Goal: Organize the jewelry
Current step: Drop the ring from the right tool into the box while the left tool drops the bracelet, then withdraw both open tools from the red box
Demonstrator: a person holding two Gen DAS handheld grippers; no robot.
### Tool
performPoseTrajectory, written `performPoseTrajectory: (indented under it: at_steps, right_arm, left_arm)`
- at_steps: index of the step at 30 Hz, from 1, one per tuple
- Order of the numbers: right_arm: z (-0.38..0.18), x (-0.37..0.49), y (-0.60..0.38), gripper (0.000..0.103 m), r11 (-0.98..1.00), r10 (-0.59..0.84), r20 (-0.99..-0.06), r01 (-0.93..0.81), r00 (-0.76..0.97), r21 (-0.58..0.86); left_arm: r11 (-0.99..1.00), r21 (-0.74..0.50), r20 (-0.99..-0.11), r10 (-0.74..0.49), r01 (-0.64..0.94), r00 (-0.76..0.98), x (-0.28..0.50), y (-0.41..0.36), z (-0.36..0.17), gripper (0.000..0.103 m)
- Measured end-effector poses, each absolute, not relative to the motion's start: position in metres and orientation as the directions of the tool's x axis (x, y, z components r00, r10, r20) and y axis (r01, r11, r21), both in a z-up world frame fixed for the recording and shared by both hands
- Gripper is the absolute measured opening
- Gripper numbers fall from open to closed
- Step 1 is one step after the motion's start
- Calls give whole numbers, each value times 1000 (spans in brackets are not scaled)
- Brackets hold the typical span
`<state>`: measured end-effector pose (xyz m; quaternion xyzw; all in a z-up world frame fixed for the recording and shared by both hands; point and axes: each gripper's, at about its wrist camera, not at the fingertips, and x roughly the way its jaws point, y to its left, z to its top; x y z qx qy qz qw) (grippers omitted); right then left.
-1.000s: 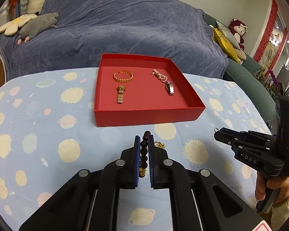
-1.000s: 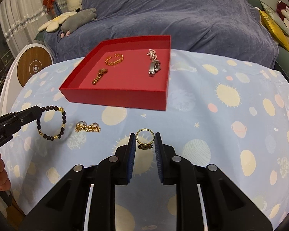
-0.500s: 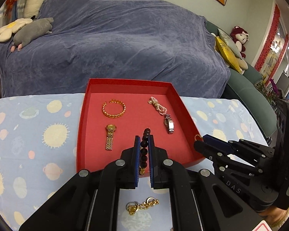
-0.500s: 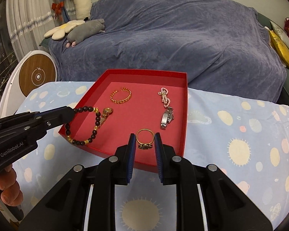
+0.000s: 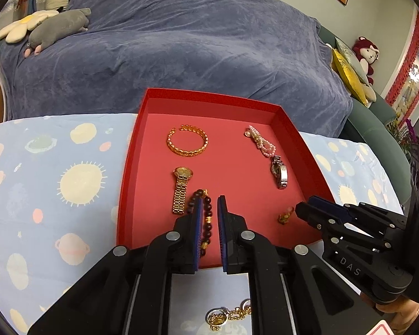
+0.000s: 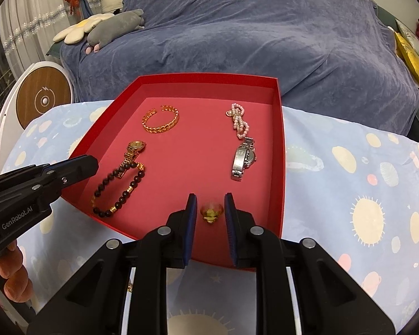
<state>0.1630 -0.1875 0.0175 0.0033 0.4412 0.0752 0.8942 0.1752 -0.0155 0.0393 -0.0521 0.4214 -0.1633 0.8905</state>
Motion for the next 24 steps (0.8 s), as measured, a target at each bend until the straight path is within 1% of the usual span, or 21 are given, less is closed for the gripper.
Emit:
performPoseTrajectory:
  at_steps: [1,2,4,5,6,8,13,16,20,24]
  right_arm:
    - [19,162,-188,20,989,133,-785,-127,606,69]
    - [21,162,-189,20,990,130,-780,-125,613,66]
    - [29,159,-190,20,991,126,-765,-119,632,65]
    - [33,156,-192,22,991,129,-755,-115,643,71]
    - [38,153,-193,24,990,134,-746,-112,652,80]
    - [50,144,-196,31,989,146,-724,-105,674,102]
    - [67,110,-197,31,985,174,-698,-121,695,126]
    - [68,89,-202,31,982,188,-700,-125,689,140]
    - [59,69,-206,31,975,215,-716,-109,664,192]
    - [51,48,-192,31,981,196,-732,-133,653,145]
  left_arm:
    - [946,-227,-735,-324,234,596,176,-13,41,28]
    - [948,-228,-731,-319,224,604,175,-10,44,31]
    - [951,-226,-720,-310,212,622,174,-5,51,31]
    - [952,-223,-714,-306,210,629,172,-3,56,31]
    - [954,-215,-712,-299,207,636,170,0,60,34]
    - [957,-207,-705,-291,205,647,163,5,69,37]
    - [960,-201,-696,-281,195,661,127,25,86,45]
    - [961,-207,-697,-275,182,662,100,38,86,47]
    - [965,-216,-712,-259,147,653,69,48,72,48]
    - [957,-264,-727,-280,121,627,49,53,53,48]
